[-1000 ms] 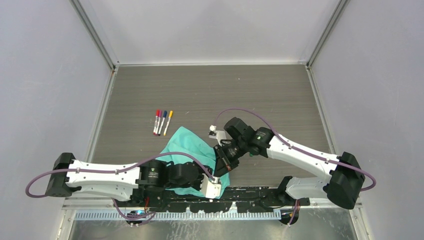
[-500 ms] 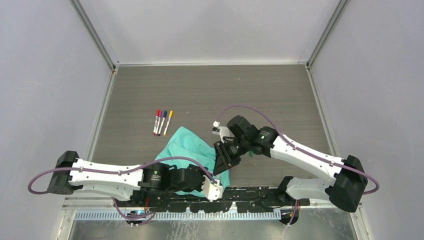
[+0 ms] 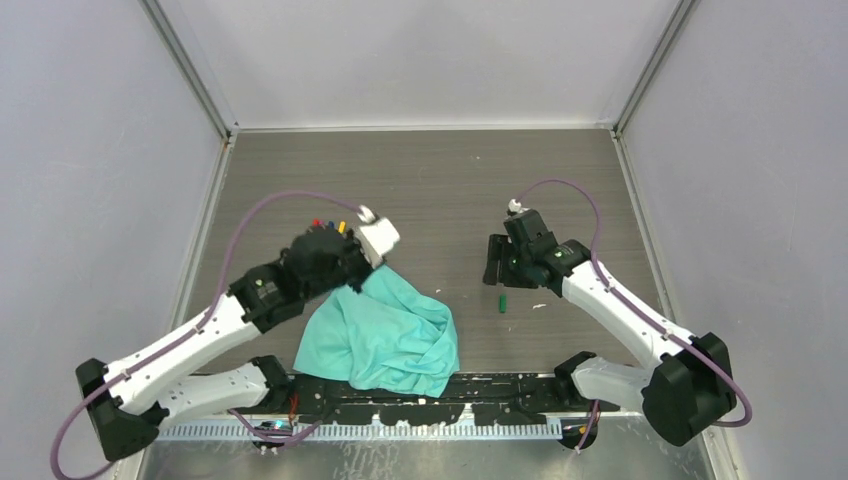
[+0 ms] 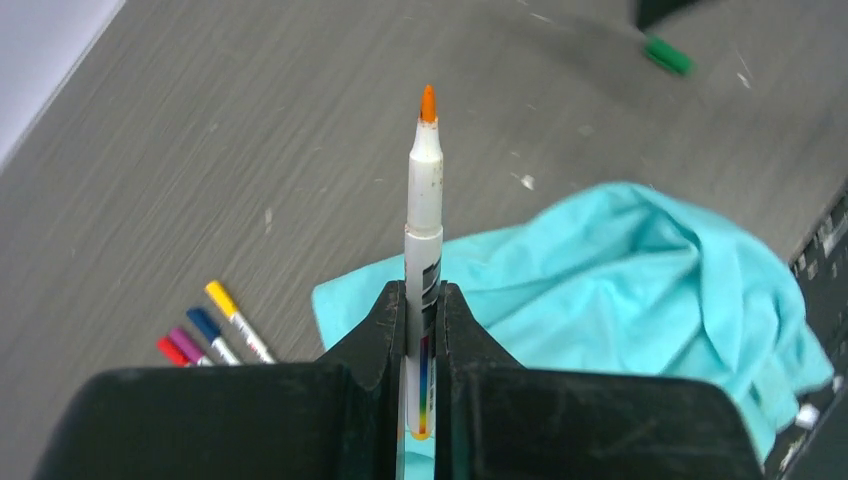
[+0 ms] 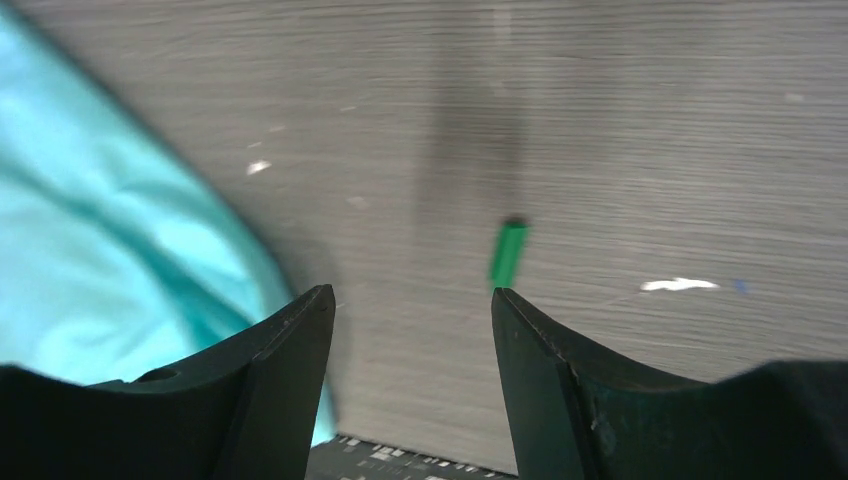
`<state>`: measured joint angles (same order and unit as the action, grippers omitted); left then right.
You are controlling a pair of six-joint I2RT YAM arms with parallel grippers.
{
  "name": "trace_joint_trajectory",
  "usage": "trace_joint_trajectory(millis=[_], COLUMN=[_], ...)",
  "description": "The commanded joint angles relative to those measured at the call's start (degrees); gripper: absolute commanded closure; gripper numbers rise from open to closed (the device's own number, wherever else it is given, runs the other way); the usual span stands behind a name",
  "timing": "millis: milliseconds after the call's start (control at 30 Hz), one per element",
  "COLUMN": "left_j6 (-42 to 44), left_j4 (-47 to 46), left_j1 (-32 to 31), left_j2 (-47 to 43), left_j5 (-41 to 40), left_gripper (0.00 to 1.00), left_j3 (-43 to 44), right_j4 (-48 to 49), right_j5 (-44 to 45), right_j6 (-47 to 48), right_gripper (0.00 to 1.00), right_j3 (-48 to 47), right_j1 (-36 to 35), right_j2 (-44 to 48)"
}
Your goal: Insert the pens into the pen caps
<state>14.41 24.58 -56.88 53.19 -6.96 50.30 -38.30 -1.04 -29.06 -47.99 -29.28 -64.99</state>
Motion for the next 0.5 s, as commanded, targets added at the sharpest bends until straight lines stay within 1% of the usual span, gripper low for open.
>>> trace_joint_trajectory(millis=[0,67,100,167,233,333,467], left_j6=[-13.05,-16.91,-18.3,-19.83,-19.84,-19.69,-19.69], left_j4=[1.55,0.8,0.36,-0.39,-0.41,-0.54,-0.58], left_j1=[15.62,23.15,25.95,29.54,30.75,30.77,30.78], left_j2=[0.51,0.6,0.49,0.14,-0.53,-0.62,0.06], left_j5=[14.93,20.38,22.85,24.11,23.1,22.6,22.82], left_gripper=[1.0,1.0,1.0,1.0,1.0,1.0,1.0], left_j3=[5.57,5.77,5.63,5.32,5.06,4.19,4.18], right_j4=[2.24,3.57,4.16,5.41,6.74,9.12,9.91], right_j5=[11.64,10.79,10.25,9.54,8.68,6.08,5.1], right_j6=[1.31,1.52,1.61,1.66,1.82,2.0,2.07], right_gripper=[0.35,0.36,0.37,0.39,0.42,0.46,0.51], right_j3=[3.49,5.18,5.92,7.34,8.51,9.83,10.52], right_j1=[2.55,3.22,3.28,3.3,3.25,3.29,3.22], right_j2=[-0.09,-1.53,-2.26,-3.42,-4.11,-4.84,-6.37])
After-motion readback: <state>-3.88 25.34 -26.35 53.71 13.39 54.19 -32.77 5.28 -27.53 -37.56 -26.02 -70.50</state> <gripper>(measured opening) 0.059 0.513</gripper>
